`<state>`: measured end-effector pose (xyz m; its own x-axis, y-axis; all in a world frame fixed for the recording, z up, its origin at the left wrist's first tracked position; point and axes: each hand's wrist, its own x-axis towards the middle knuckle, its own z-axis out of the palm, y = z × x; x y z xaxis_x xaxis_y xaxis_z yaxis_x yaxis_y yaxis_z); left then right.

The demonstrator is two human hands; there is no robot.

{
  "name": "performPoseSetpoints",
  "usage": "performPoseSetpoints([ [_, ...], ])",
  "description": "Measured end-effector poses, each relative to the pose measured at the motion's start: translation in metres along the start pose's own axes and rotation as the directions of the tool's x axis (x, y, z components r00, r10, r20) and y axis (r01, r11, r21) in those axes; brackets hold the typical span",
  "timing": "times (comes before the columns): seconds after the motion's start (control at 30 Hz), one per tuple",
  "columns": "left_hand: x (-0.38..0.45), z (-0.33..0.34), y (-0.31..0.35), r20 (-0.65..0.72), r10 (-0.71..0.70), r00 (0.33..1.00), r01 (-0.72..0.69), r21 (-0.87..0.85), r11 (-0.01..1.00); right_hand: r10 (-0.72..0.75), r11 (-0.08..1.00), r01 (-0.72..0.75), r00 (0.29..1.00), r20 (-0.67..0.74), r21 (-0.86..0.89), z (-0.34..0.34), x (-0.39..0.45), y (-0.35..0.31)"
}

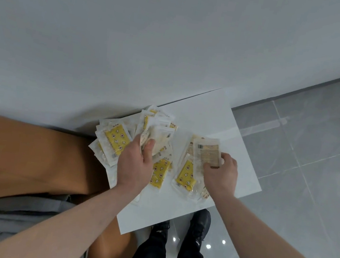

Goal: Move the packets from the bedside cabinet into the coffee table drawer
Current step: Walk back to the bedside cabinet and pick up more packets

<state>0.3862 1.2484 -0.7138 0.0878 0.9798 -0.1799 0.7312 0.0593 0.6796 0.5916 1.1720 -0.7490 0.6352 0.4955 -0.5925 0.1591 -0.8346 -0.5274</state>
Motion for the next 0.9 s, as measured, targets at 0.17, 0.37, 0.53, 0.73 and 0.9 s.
performPoseSetpoints([
  [0.17,-0.005,-0.011,-0.005,0.005,-0.129,0.992,0.128,-0.168,0.978,-0.091,0.983,0.077,0.993,-0.076,-0.165,0.017,-0.003,-0.012],
  [0.37,-0.019,-0.017,-0.009,0.093,-0.161,0.983,0.179,-0.251,0.951,-0.067,0.984,0.061,0.997,-0.031,-0.168,0.023,-0.029,0.009],
  [0.53,-0.028,-0.014,-0.011,0.112,-0.187,0.976,0.213,-0.304,0.929,-0.041,0.975,0.046,0.999,0.028,-0.217,0.026,-0.047,0.031],
  [0.73,-0.037,-0.015,-0.017,0.160,-0.177,0.971,0.219,-0.303,0.927,-0.034,0.992,0.032,0.999,-0.017,-0.126,0.027,-0.054,0.025],
  [0.9,-0.046,-0.026,-0.019,0.151,-0.198,0.969,0.234,-0.280,0.931,-0.011,0.998,0.010,1.000,0.019,0.062,0.021,-0.071,0.029],
])
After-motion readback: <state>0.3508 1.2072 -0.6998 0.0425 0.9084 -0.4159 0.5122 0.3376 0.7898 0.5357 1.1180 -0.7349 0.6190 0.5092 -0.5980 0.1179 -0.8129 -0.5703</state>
